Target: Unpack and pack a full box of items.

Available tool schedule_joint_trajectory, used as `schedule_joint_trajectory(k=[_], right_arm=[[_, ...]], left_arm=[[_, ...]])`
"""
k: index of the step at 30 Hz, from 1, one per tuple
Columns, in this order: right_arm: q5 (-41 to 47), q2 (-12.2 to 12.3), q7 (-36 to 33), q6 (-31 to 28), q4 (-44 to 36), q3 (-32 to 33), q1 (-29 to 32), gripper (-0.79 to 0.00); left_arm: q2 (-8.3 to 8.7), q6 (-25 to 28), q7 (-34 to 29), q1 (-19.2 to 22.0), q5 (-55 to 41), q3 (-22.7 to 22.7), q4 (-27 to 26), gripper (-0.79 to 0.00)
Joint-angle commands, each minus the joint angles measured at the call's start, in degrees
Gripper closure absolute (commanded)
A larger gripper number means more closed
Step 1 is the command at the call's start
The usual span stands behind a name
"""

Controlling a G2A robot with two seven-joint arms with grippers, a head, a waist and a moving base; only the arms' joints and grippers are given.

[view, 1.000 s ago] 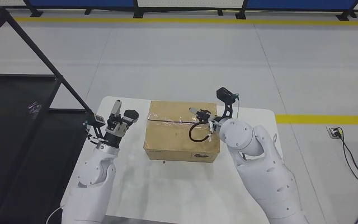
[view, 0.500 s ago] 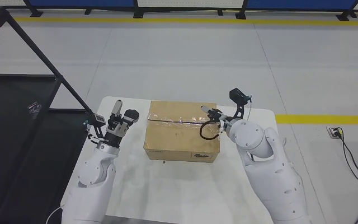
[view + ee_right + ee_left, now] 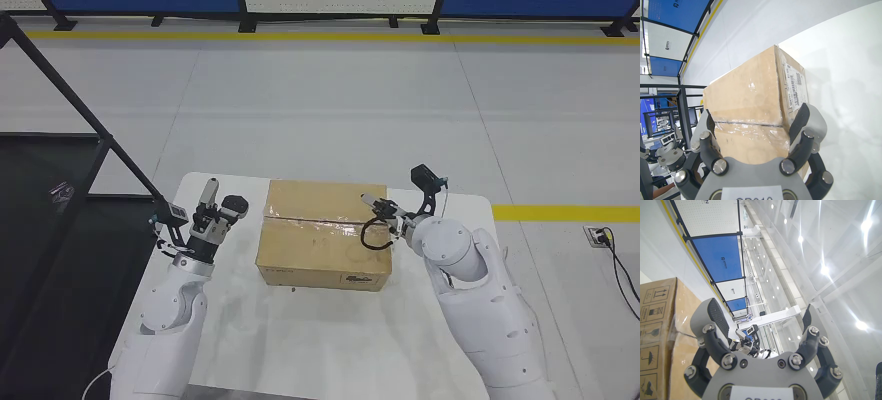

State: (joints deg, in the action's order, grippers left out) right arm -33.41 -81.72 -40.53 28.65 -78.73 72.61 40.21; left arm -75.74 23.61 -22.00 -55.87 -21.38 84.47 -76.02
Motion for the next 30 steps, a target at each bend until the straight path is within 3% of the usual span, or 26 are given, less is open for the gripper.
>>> schedule_joint_trajectory(k=[1, 19, 27, 30], right_arm=[[0.54, 0.03, 1.16, -0.54, -0.28, 0.39, 0.39, -0.785], [9.09, 0.64, 0.67, -7.27, 1.72, 3.87, 1.61, -0.785], [17.50, 0.39, 15.56, -13.27, -10.30, 8.38, 8.27, -0.785], [22.92, 0.04, 11.71, -17.29, -12.30, 5.90, 8.39, -0.785]], left_arm=[[0.01, -0.14, 0.05, 0.04, -0.02, -0.07, 0.00, -0.785], [0.03, -0.22, 0.52, 0.52, 0.21, -0.64, 0.29, -0.785], [0.10, 0.03, 0.89, 0.66, 0.04, -0.33, 0.72, -0.785], [0.13, 0.25, 1.22, 0.73, -0.22, -0.04, 0.89, -0.785]])
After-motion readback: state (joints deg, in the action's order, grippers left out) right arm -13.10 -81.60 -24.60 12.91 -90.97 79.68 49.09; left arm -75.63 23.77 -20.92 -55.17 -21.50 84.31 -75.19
